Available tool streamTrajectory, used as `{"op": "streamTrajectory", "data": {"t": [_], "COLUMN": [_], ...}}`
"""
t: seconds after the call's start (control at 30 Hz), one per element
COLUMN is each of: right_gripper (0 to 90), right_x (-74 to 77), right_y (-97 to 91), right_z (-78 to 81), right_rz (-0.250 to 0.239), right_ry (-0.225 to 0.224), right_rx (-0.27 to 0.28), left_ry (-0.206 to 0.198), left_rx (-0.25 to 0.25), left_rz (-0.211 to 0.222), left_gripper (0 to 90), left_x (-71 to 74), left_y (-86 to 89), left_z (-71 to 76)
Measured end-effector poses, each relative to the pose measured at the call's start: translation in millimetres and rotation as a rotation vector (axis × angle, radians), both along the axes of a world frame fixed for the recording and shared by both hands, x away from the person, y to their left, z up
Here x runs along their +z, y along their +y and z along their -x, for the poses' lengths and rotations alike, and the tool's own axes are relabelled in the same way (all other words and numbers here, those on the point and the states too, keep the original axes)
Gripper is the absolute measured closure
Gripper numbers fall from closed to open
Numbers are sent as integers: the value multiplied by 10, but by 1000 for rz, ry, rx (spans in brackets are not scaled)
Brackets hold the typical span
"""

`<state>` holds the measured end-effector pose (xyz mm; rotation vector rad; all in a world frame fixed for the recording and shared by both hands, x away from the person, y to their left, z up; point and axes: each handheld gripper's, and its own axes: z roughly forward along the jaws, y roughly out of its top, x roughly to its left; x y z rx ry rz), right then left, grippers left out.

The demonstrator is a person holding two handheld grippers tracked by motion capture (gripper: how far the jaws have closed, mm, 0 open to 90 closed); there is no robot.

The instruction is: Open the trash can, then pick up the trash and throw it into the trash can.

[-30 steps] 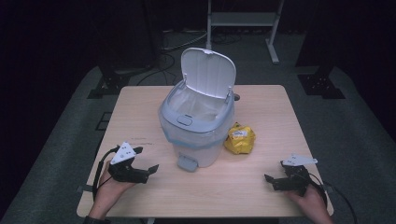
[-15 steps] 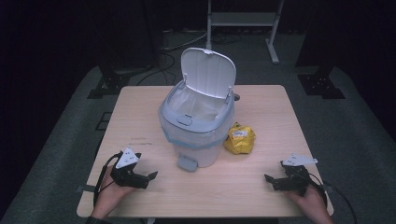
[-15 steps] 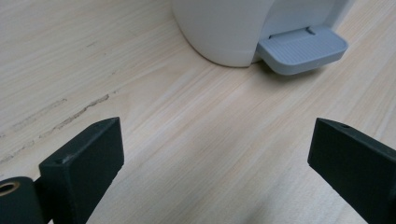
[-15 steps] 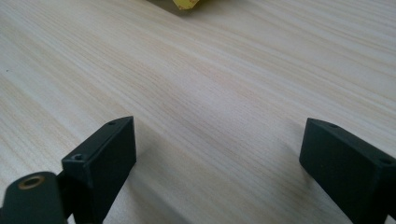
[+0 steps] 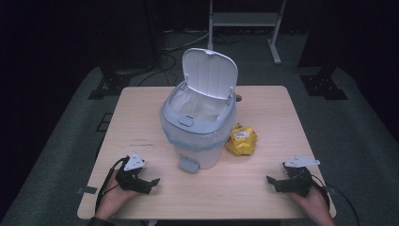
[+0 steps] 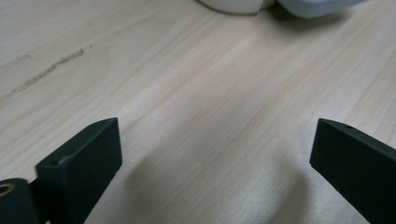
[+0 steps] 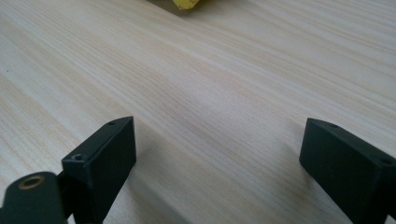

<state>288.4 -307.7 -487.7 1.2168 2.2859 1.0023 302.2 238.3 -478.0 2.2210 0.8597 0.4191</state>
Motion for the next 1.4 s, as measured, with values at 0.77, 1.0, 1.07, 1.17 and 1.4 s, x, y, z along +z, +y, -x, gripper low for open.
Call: {"op": "streamTrajectory", "data": {"t": [0.77,1.0,1.07,1.17,1.4], "right_gripper": [100,102,102,101,169], "right_x": [87,221,253,301,436], "right_y": [40,93,113,148,224], "right_z": [3,24,20,8,-48], "right_rz": [-12,-42,-47,-44,-76], "right_ry": [9,-26,-34,-44,-58], "right_rx": [5,12,14,18,20], "left_ry": [20,20,20,20,20], "left_rx": [0,1,0,0,1], "left_rz": [18,18,18,18,18], "left_gripper": [2,2,2,2,2], "left_x": [-56,-56,-56,-56,-56], "left_y": [2,2,2,3,3], "left_z": [-14,-14,-14,-14,-15]}}
